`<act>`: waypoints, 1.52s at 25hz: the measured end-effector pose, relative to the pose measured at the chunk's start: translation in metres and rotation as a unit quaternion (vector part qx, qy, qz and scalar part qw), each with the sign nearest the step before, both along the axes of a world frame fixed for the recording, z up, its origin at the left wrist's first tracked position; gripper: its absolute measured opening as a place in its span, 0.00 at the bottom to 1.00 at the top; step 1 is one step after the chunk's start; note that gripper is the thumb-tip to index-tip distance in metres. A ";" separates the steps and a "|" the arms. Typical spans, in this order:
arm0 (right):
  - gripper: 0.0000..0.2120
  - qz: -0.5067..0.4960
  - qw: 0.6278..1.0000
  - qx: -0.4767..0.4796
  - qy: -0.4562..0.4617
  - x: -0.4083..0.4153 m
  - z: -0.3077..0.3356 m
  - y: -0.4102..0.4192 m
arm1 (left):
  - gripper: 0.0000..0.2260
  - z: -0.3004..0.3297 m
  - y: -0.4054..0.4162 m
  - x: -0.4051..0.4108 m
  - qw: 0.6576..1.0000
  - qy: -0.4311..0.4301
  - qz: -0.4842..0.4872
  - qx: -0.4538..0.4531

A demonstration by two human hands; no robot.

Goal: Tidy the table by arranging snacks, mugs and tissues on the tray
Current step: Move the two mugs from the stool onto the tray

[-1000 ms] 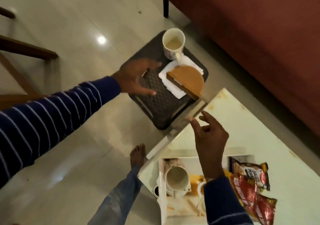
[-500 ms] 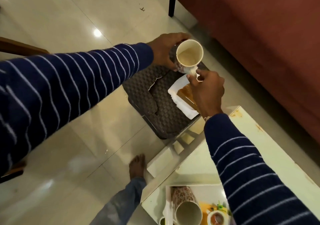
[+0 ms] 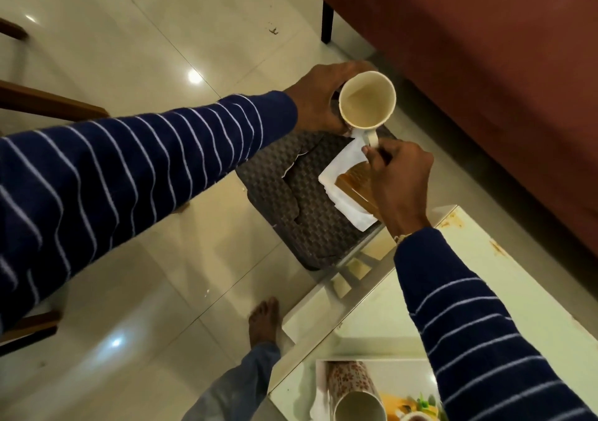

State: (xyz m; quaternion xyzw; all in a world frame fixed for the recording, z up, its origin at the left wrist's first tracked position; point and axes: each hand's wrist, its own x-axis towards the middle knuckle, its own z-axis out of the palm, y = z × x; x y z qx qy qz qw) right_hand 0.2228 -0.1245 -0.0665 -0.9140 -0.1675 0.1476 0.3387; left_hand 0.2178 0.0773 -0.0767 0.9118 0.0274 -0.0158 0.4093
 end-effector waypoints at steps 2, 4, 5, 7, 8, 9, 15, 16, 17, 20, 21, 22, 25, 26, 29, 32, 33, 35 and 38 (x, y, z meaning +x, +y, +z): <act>0.13 0.002 1.000 0.012 -0.015 -0.002 0.019 -0.013 | 0.40 0.022 -0.011 -0.002 1.000 -0.024 -0.002 0.002; 0.13 -0.003 0.999 0.030 -0.019 -0.006 0.040 -0.034 | 0.39 0.043 -0.031 -0.009 0.998 -0.058 -0.002 0.005; 0.14 -0.005 0.999 0.036 -0.021 -0.010 0.050 -0.048 | 0.39 0.053 -0.043 -0.013 0.997 -0.072 -0.004 0.010; 0.14 -0.002 0.999 0.030 -0.026 -0.019 0.066 -0.077 | 0.39 0.070 -0.070 -0.023 0.996 -0.090 -0.014 0.022; 0.14 0.000 0.999 0.024 -0.031 -0.025 0.073 -0.097 | 0.39 0.079 -0.087 -0.029 0.995 -0.093 -0.023 0.027; 0.13 0.002 0.999 0.019 -0.038 -0.033 0.080 -0.118 | 0.39 0.086 -0.107 -0.035 0.994 -0.099 -0.032 0.027; 0.07 -0.030 0.997 -0.014 -0.070 -0.117 0.101 -0.258 | 0.37 0.094 -0.241 -0.086 0.992 -0.060 -0.112 -0.018; 0.06 -0.041 0.997 -0.022 -0.059 -0.136 0.103 -0.284 | 0.36 0.091 -0.266 -0.098 0.989 -0.048 -0.135 -0.028; 0.05 -0.049 0.998 -0.028 -0.041 -0.156 0.103 -0.309 | 0.35 0.089 -0.290 -0.114 0.987 -0.038 -0.151 -0.043; 0.03 -0.071 0.996 -0.037 0.029 -0.219 0.097 -0.368 | 0.35 0.076 -0.351 -0.169 0.982 0.028 -0.163 -0.096; 0.03 -0.079 0.995 -0.052 0.039 -0.240 0.092 -0.383 | 0.36 0.070 -0.365 -0.189 0.980 0.046 -0.170 -0.096; 0.04 -0.085 0.993 -0.070 0.049 -0.259 0.086 -0.394 | 0.36 0.063 -0.375 -0.208 0.979 0.053 -0.178 -0.084; 0.07 -0.087 0.984 -0.084 0.134 -0.310 0.067 -0.413 | 0.36 0.042 -0.393 -0.253 0.975 0.079 -0.206 -0.011; 0.06 -0.084 0.982 -0.073 0.149 -0.324 0.060 -0.416 | 0.36 0.035 -0.397 -0.265 0.972 0.088 -0.215 0.032; 0.04 -0.083 0.982 -0.044 0.165 -0.356 0.039 -0.415 | 0.37 0.014 -0.401 -0.292 0.956 0.096 -0.248 0.125; 0.05 -0.101 0.972 -0.016 0.213 -0.374 0.019 -0.404 | 0.37 -0.004 -0.396 -0.307 0.939 0.119 -0.276 0.167; 0.05 -0.111 0.968 -0.010 0.227 -0.378 0.012 -0.401 | 0.37 -0.008 -0.394 -0.310 0.935 0.124 -0.282 0.177; 0.05 -0.112 0.967 -0.010 0.231 -0.384 0.003 -0.396 | 0.36 -0.015 -0.393 -0.314 0.924 0.136 -0.296 0.200; 0.06 -0.100 0.969 -0.022 0.225 -0.390 -0.009 -0.391 | 0.35 -0.019 -0.391 -0.318 0.909 0.145 -0.311 0.235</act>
